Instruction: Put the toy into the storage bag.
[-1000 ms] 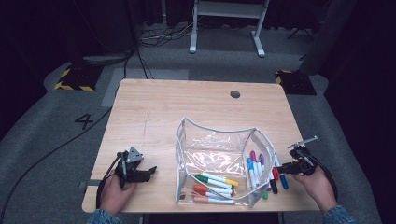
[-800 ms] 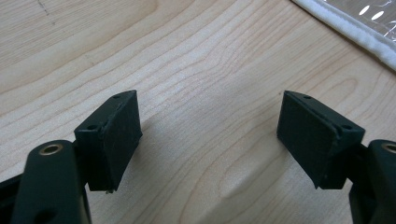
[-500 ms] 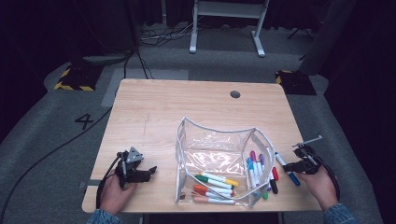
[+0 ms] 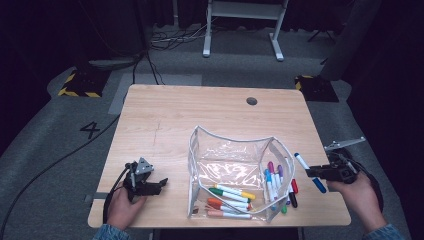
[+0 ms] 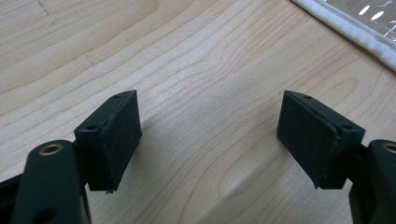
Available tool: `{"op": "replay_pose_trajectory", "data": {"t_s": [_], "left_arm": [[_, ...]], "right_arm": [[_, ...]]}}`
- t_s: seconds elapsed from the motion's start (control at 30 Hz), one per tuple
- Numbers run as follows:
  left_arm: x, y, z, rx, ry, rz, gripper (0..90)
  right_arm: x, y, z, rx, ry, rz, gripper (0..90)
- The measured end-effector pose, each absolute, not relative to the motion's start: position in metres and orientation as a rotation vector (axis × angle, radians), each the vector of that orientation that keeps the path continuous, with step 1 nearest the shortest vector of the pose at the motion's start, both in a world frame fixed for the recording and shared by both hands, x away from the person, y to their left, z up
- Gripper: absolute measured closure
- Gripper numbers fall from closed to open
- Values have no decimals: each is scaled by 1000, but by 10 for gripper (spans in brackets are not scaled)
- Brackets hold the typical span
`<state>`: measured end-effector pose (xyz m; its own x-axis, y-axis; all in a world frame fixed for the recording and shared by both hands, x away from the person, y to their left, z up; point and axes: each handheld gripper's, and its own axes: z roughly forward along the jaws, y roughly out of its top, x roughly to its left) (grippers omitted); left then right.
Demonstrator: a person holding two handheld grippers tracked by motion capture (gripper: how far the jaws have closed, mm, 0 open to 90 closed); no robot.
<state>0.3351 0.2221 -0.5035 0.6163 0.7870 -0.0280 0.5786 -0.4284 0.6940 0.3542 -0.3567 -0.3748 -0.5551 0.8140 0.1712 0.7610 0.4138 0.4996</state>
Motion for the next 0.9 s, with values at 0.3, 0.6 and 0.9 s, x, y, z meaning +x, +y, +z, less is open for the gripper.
{"op": "replay_pose_trajectory", "data": {"t_s": [0.3,0.6,0.9], "left_arm": [[335,222,-504,2162,1067,396,219],[335,222,-504,2162,1068,396,219],[335,222,-503,2163,1066,398,219]], "right_arm": [[334,-342,-327,1276,2560,939,760],[319,-327,-296,1148,2560,982,760],[310,-300,-268,1002,2605,959,760]]}}
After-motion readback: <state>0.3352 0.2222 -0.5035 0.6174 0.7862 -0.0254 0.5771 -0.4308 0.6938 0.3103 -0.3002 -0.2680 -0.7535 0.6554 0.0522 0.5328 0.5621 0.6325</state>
